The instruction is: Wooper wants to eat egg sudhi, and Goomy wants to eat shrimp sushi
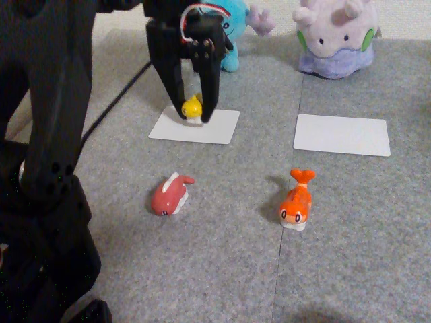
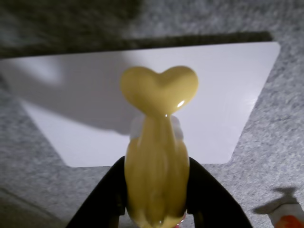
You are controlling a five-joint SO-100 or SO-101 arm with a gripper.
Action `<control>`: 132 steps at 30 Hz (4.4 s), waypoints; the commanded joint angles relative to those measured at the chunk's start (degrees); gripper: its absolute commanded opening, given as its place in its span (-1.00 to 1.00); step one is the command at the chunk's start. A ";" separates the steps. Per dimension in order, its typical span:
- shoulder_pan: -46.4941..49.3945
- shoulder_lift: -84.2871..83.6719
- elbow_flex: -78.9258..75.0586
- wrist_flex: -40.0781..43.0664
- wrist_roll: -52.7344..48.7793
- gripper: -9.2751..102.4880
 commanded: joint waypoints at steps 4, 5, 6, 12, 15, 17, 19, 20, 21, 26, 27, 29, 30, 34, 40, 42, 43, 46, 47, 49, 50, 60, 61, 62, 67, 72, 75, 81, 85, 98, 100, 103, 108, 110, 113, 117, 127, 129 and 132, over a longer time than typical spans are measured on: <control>-0.09 -0.09 -0.35 -1.14 -1.41 -0.80; -0.26 -0.09 -0.35 -1.49 -1.41 -0.80; -0.53 -0.09 -0.35 -1.49 -1.41 -0.80; -1.23 0.00 -0.35 -1.05 -1.58 -0.53; -1.23 0.00 -0.35 -0.70 -2.02 -0.35; -1.23 0.00 -0.35 -0.53 -2.99 -0.28; -1.23 0.44 -0.35 -0.44 -3.43 -0.24; -1.23 0.88 -0.44 -0.44 -3.69 -0.23; -1.23 1.05 -1.05 -0.35 -3.69 -0.21; -5.19 7.82 -1.23 2.20 -2.46 -0.19; -5.98 10.02 -1.23 2.37 -1.49 -0.19; -7.47 15.03 -1.23 3.08 0.26 -0.19; -7.82 17.49 -0.88 3.34 0.53 -0.19; -4.75 27.33 0.35 3.52 0.62 -0.20; 5.89 41.92 15.56 3.52 -5.98 -0.21; 9.67 47.29 23.47 3.43 -9.40 -0.21; 11.69 50.10 27.42 3.43 -11.07 -0.21; 18.19 57.92 38.06 0.26 -16.08 -0.21; 20.48 59.94 41.22 -1.85 -17.40 -0.21; 25.14 63.11 46.85 -5.36 -20.83 -0.21; 27.51 63.54 49.57 -6.94 -22.85 -0.21; 42.10 48.43 60.38 -22.32 -33.22 -0.21; 41.75 46.41 60.29 -22.85 -32.87 -0.21; 41.22 44.38 60.03 -23.20 -32.52 -0.21; 37.62 38.32 60.12 -23.82 -31.90 -0.21; 36.56 37.53 60.56 -24.79 -31.82 -0.21; 37.44 37.44 60.56 -27.25 -31.99 -0.24; 38.67 37.35 60.73 -27.42 -32.17 -0.44; 38.67 37.35 60.73 -28.39 -32.08 -0.61; 39.64 33.66 59.85 -28.04 -31.64 -0.78; 39.20 35.33 59.85 -28.04 -29.44 -0.78; 38.94 37.27 59.85 -28.04 -28.48 -0.78; 37.71 38.50 59.85 -28.30 -27.60 -0.74; 36.91 38.50 59.85 -28.30 -26.98 -0.63; 36.74 38.58 59.77 -28.30 -26.89 -0.43; 36.74 38.58 59.77 -28.30 -27.07 -0.29; 36.74 46.32 59.77 -25.66 -28.04 -0.28; 36.56 49.92 59.77 -24.26 -28.04 -0.28; 36.56 54.84 59.77 -23.20 -28.04 -0.28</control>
